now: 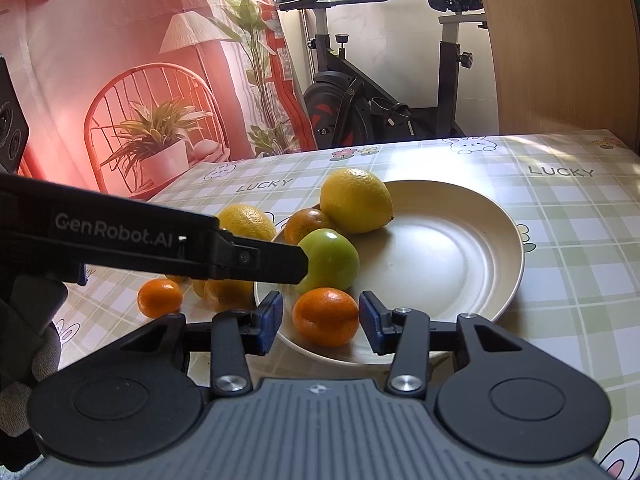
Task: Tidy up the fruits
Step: 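Open the left gripper and lift it away from the tangerine, then move the left gripper to another tangerine on the tablecloth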
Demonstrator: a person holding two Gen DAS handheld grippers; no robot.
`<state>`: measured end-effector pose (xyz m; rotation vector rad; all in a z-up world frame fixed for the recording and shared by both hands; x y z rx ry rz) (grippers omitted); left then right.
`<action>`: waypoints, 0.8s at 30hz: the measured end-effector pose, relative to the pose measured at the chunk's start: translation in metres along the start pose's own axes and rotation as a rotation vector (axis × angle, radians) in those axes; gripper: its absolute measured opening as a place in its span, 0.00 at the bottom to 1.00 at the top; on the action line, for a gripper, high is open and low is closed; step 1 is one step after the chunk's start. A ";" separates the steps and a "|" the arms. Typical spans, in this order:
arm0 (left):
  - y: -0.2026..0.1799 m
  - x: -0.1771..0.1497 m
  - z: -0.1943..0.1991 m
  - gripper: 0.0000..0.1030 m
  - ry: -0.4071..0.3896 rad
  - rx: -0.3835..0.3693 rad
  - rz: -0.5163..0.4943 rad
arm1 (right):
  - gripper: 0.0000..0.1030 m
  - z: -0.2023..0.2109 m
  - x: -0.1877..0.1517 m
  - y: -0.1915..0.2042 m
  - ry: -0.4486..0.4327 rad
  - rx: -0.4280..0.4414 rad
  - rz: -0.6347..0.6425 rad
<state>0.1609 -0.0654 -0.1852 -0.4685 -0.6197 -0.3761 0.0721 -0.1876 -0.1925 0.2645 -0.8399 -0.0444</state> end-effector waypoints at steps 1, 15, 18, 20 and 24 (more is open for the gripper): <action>0.004 0.001 0.004 0.43 -0.008 0.006 0.013 | 0.45 0.001 0.001 0.000 -0.004 -0.001 0.002; 0.079 0.011 0.059 0.42 -0.082 0.125 0.113 | 0.45 0.010 0.008 0.013 -0.054 0.028 0.041; 0.092 0.005 0.062 0.42 -0.060 0.130 0.137 | 0.45 0.010 0.008 0.021 -0.053 0.043 0.060; 0.098 0.002 0.060 0.43 -0.048 0.130 0.140 | 0.45 0.008 0.009 0.027 -0.043 0.055 0.080; 0.108 -0.006 0.062 0.43 -0.047 0.114 0.153 | 0.45 0.000 0.007 0.043 -0.010 0.083 0.123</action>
Point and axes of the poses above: each gripper's, at about its wrist camera, not at the fingertips, and z roughly against the way its jaws point, y to its left, x to its top, the point moved 2 cm from there along -z, roughly the way its jaws point, and after that the axes turned 7 degrees about y, right-handed, at the moved point
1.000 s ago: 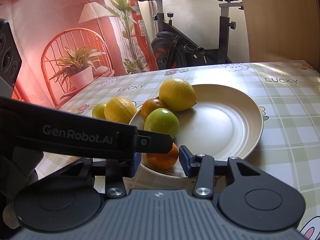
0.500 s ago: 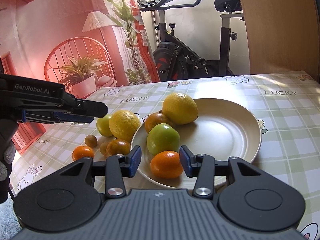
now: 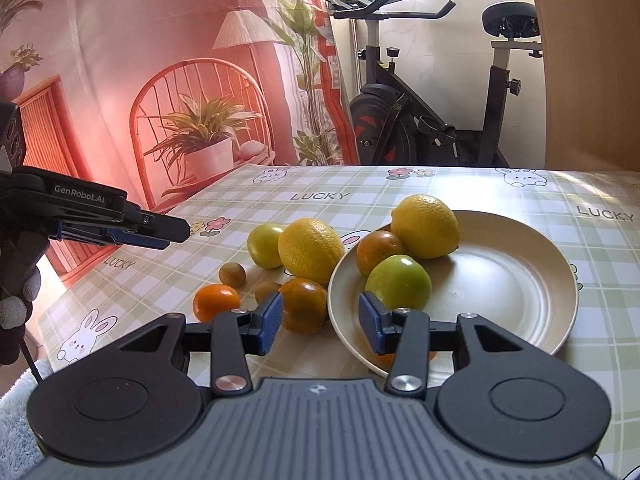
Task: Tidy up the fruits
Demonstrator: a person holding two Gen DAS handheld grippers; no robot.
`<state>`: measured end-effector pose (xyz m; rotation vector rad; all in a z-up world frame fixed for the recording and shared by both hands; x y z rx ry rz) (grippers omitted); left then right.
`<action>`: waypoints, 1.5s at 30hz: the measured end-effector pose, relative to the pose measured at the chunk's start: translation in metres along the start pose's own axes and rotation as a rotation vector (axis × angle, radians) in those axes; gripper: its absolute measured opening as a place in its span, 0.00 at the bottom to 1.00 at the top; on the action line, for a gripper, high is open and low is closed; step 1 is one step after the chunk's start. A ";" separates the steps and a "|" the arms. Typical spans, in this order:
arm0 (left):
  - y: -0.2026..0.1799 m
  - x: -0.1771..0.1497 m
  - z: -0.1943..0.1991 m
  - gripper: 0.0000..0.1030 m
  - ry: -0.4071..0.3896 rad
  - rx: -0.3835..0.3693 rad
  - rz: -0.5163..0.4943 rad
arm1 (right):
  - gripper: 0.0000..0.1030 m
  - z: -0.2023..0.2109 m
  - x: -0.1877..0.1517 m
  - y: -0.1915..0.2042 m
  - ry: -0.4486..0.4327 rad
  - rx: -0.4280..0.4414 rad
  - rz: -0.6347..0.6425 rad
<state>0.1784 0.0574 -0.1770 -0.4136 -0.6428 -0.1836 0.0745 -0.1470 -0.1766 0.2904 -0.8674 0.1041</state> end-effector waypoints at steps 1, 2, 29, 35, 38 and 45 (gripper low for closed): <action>0.002 -0.001 -0.002 0.43 0.002 -0.003 0.002 | 0.45 -0.002 0.000 0.003 0.007 0.008 0.007; 0.005 -0.004 -0.004 0.43 0.009 -0.006 0.003 | 0.45 -0.005 0.001 0.007 0.015 0.015 0.018; 0.014 -0.020 -0.051 0.44 0.115 -0.080 0.052 | 0.45 -0.097 0.013 0.067 0.200 0.142 0.178; 0.016 -0.024 -0.055 0.48 0.121 -0.058 0.065 | 0.45 -0.100 0.013 0.069 0.201 0.141 0.179; 0.014 -0.026 -0.056 0.46 0.129 -0.057 0.057 | 0.45 -0.101 0.013 0.070 0.201 0.143 0.175; 0.010 -0.027 -0.055 0.39 0.122 -0.053 0.043 | 0.45 -0.101 0.012 0.071 0.199 0.136 0.167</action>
Point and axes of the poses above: each gripper's, at about its wrist camera, not at the fingertips, and z roughly against the way its jaws point, y to its left, x to its top, the point moved 2 cm from there along -z, roughly the way its jaws point, and after that the axes turned 7 degrees about y, right-handed, at the moved point
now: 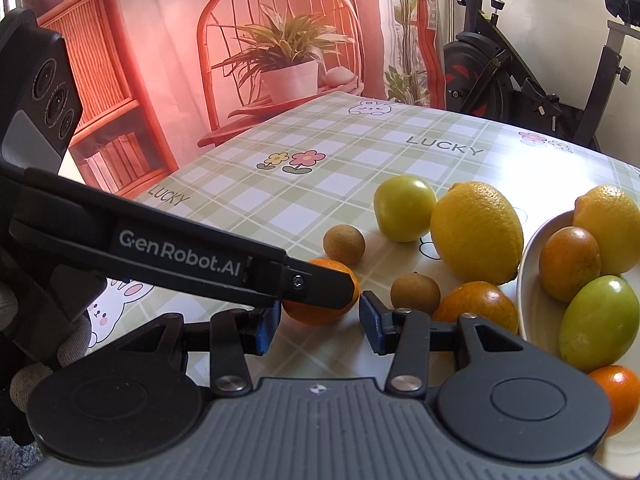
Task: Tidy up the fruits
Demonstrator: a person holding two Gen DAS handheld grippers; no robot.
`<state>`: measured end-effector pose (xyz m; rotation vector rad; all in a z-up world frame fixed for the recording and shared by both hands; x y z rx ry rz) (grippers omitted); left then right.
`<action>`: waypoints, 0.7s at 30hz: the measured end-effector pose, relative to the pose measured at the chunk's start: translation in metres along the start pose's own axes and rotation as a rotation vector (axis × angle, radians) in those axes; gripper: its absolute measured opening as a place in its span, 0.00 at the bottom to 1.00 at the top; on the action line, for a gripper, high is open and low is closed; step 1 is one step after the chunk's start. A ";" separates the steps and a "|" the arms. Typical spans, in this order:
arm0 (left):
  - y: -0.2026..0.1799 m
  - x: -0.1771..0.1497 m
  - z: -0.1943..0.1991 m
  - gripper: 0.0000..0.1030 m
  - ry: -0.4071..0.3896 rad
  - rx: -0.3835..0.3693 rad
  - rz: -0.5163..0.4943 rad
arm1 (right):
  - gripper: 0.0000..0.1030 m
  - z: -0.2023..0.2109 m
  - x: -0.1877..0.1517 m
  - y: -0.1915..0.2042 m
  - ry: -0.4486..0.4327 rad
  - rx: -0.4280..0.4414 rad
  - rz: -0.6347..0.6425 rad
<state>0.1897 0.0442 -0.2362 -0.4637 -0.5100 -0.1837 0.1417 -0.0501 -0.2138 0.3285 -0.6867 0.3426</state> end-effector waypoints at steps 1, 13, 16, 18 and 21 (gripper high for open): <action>-0.001 -0.001 0.000 0.39 0.002 -0.001 -0.006 | 0.45 0.000 0.000 0.001 -0.003 -0.003 -0.002; -0.021 -0.010 0.012 0.37 -0.005 0.004 -0.053 | 0.44 0.014 -0.005 0.006 -0.036 -0.019 0.005; -0.027 -0.010 0.017 0.37 -0.016 -0.005 -0.059 | 0.40 0.023 -0.007 0.006 -0.057 -0.012 0.005; -0.031 -0.011 0.014 0.36 -0.003 0.003 -0.066 | 0.40 0.030 -0.008 0.006 -0.076 -0.013 -0.002; -0.031 -0.014 0.009 0.36 0.027 0.010 -0.060 | 0.40 0.034 -0.010 0.004 -0.068 -0.017 -0.005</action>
Point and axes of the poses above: each gripper's, at about its wrist camera, not at the fingertips, and z roughly against the way its jaws point, y to its left, x to its top, the point moved 2 cm from there along -z, roughly the way its jaws point, and after that the axes turned 7 degrees about y, right-handed, at the moved point
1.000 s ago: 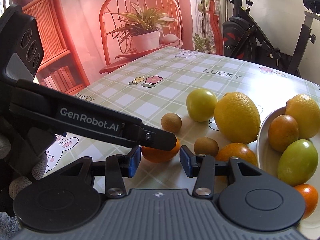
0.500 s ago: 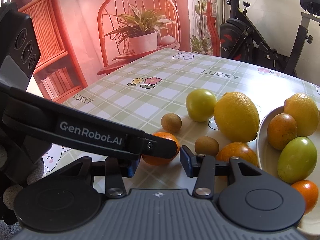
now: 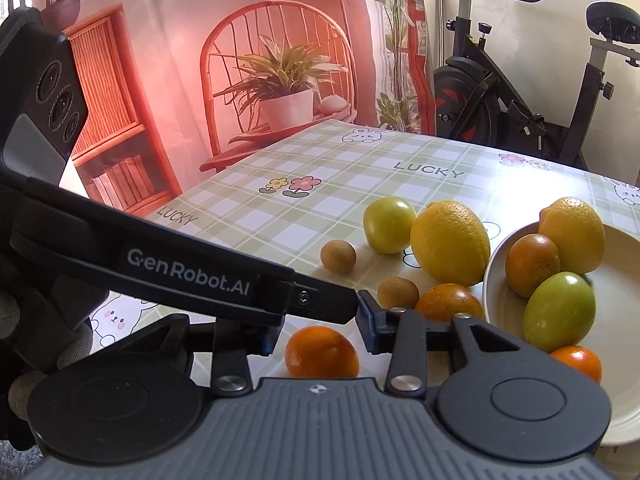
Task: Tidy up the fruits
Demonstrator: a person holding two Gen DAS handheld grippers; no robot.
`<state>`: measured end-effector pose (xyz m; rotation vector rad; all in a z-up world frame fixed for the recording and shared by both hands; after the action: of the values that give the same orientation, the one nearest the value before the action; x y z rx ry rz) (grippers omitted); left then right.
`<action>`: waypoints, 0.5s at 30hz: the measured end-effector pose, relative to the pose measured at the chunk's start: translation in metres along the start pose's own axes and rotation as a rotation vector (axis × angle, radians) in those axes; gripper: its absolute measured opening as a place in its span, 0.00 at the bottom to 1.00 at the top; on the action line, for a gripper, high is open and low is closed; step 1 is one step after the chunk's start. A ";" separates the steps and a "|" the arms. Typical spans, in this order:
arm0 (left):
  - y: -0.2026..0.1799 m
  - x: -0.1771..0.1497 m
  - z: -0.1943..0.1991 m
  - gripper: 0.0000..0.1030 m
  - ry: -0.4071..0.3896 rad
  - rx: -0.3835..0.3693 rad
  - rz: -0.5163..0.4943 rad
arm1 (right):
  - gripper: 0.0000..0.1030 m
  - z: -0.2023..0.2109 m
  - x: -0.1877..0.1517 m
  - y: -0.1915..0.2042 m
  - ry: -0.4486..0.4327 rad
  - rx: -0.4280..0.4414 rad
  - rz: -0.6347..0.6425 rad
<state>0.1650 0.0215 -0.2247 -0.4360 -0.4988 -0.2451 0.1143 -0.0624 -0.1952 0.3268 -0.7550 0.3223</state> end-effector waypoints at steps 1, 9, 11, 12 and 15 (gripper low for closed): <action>0.000 -0.001 0.000 0.36 0.005 0.006 -0.001 | 0.40 -0.001 -0.001 0.000 0.009 -0.005 0.002; 0.005 -0.002 0.023 0.36 -0.031 -0.003 0.026 | 0.56 0.020 -0.014 0.002 0.027 -0.001 0.042; 0.006 -0.004 0.024 0.36 -0.027 -0.007 0.023 | 0.59 0.033 -0.021 -0.001 0.032 0.010 0.068; 0.006 -0.006 0.022 0.36 -0.018 -0.006 0.021 | 0.61 0.041 -0.027 -0.003 0.041 0.027 0.078; 0.005 -0.012 0.017 0.36 -0.001 -0.011 0.025 | 0.61 0.052 -0.042 -0.005 0.098 0.081 0.090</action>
<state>0.1494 0.0353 -0.2196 -0.4532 -0.4930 -0.2237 0.0555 -0.0949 -0.1904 0.3514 -0.6629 0.4510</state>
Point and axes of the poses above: each gripper's, at about its wrist camera, not at the fingertips, and z roughly against the way its jaws point, y to its left, x to its top, the point moved 2 cm from there along -z, roughly the way its jaws point, and after that the axes turned 7 degrees about y, right-handed, at the moved point
